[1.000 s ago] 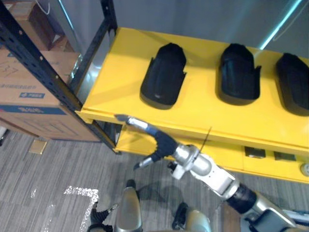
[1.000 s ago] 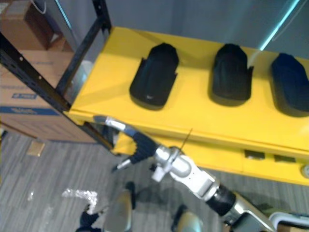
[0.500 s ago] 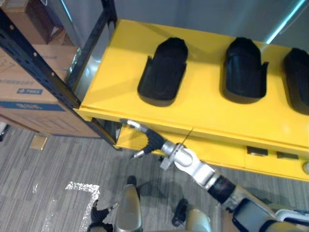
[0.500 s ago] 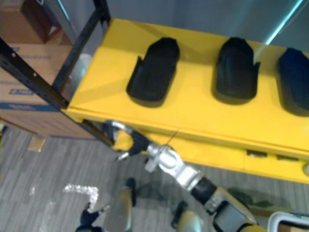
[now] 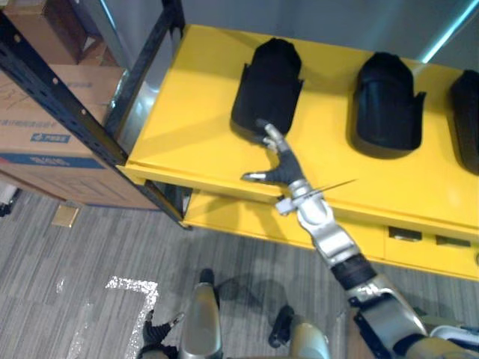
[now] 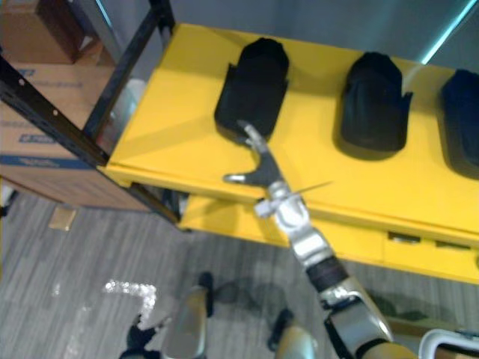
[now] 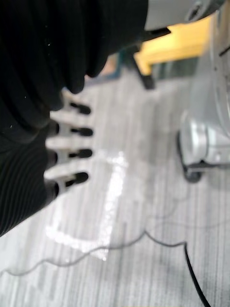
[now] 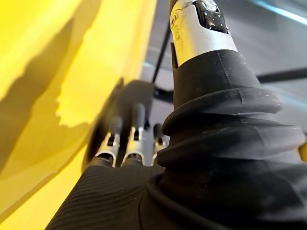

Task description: Walk over and take plastic housings, then place them on the shelf

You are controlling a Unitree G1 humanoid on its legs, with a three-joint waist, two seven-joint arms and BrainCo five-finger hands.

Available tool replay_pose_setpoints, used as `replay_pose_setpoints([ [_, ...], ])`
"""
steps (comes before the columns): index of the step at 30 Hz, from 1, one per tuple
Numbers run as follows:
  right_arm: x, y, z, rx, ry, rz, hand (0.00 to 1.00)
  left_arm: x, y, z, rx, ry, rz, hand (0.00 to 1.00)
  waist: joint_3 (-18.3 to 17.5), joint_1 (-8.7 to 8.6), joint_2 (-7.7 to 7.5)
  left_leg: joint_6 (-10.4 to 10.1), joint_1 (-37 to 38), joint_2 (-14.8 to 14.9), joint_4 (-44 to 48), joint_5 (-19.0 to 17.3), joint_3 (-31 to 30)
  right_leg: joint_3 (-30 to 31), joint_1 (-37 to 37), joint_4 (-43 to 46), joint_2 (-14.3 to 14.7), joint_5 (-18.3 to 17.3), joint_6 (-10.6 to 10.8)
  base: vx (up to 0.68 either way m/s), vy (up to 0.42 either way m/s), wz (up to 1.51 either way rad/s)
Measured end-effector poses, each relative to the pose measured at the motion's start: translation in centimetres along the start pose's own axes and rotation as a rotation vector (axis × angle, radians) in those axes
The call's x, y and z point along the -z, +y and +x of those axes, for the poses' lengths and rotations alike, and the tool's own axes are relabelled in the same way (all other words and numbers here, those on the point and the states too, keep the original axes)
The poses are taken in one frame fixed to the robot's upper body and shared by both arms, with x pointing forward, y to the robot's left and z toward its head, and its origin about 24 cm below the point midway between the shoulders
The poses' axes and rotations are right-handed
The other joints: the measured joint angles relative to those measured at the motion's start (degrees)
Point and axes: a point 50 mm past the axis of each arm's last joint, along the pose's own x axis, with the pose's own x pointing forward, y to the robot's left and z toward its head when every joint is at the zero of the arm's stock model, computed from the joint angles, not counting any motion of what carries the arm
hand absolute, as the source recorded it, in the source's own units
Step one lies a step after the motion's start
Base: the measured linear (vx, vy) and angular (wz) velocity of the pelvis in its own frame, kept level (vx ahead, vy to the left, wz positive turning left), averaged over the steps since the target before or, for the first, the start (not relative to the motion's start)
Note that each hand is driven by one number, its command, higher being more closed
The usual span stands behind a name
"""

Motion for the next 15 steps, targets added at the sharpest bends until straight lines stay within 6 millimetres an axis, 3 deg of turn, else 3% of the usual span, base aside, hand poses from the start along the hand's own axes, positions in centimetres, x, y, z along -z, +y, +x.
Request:
replay_pose_setpoints([
  [4, -0.6, -0.9, 0.7, 0.034, -0.023, -0.001, 0.00, -0.5, 0.0, 0.1, -0.002, -0.020, -0.010, 0.00, 2.1, 0.01, 0.23, 0.0, -0.1, 0.1, 0.5, 0.0, -0.3, -0.1, -0.1, 0.6, 0.0, -0.1, -0.2, -0.01, 0.001, 0.00],
  [9, -0.5, -0.8, 0.7, 0.036, -0.017, 0.022, 0.00, -0.5, 0.0, 0.1, -0.002, -0.019, -0.010, 0.00, 2.1, 0.06, 0.18, 0.0, -0.6, 0.1, 0.6, 0.0, -0.4, -0.1, -0.5, 0.7, 0.0, -0.2, -0.2, 0.00, 0.000, 0.00],
  [15, -0.6, 0.5, 0.5, -0.080, -0.014, 0.089, 0.00, -0.6, 0.0, 0.1, 0.000, -0.020, -0.010, 0.00, 2.1, -0.01, 0.18, 0.0, -1.0, 0.1, 0.6, 0.0, -0.5, -0.1, -1.0, 1.0, 0.0, -0.2, -0.2, 0.00, 0.000, 0.00],
])
